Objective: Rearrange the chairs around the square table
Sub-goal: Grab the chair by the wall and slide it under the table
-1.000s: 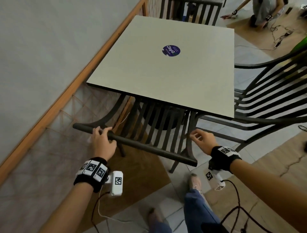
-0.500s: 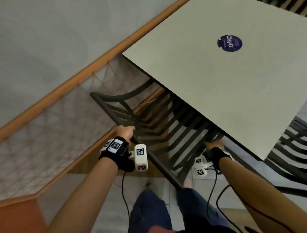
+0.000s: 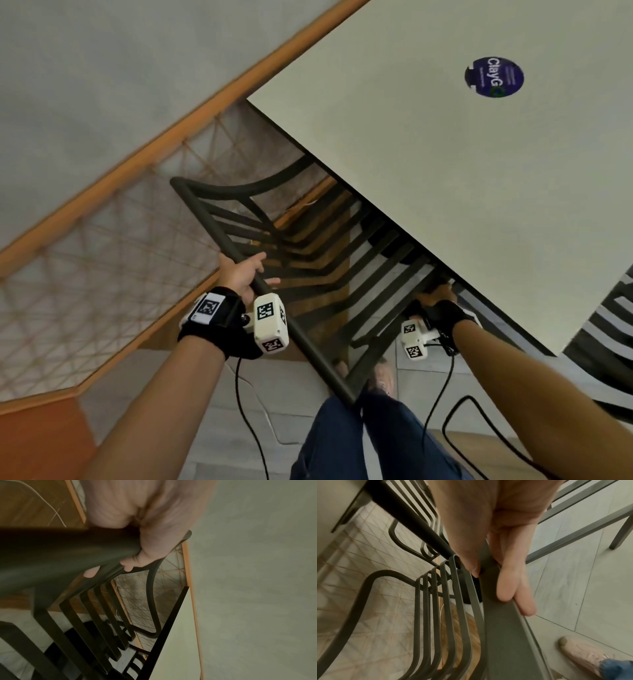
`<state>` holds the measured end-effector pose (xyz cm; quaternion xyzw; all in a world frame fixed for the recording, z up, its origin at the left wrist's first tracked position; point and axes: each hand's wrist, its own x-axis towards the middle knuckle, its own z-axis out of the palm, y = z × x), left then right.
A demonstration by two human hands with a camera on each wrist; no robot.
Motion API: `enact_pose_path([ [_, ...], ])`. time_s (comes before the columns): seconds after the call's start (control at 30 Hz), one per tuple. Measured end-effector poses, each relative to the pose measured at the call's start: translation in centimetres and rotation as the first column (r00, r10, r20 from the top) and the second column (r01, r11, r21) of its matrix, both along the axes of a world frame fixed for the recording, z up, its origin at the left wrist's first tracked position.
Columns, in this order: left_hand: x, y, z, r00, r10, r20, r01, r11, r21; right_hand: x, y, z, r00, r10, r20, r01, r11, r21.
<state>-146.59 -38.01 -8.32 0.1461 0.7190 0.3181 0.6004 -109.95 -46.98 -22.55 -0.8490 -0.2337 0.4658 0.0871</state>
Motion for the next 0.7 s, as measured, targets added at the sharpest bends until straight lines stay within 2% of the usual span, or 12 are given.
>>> enact_pose_path([
  [0.23, -0.6, -2.5, -1.4, 0.998, -0.025, 0.065, 0.031, 0.996, -0.087, 0.1, -1.5, -0.4, 0.997, -0.071, 0.038, 0.072, 0.997, -0.012],
  [0.37, 0.1, -1.1, 0.1, 0.996, -0.019, 0.082, 0.022, 0.999, -0.045, -0.1, 0.6, -0.1, 0.996, -0.061, 0.063, 0.065, 0.996, -0.066],
  [0.47, 0.5, -0.7, 1.2, 0.998, 0.036, 0.052, -0.036, 0.999, 0.014, -0.8, 1.0, 0.3, 0.996, -0.055, 0.075, 0.062, 0.994, -0.094],
  [0.6, 1.0, -1.3, 1.5, 0.998, 0.069, 0.011, -0.069, 0.995, 0.078, -1.1, -1.7, 1.6, 0.995, 0.007, 0.095, -0.004, 0.999, -0.033],
  [0.7, 0.9, -1.9, 1.6, 0.998, 0.056, 0.002, -0.056, 0.998, 0.033, -0.1, -5.3, 2.6, 0.992, 0.056, 0.113, -0.049, 0.997, -0.062],
])
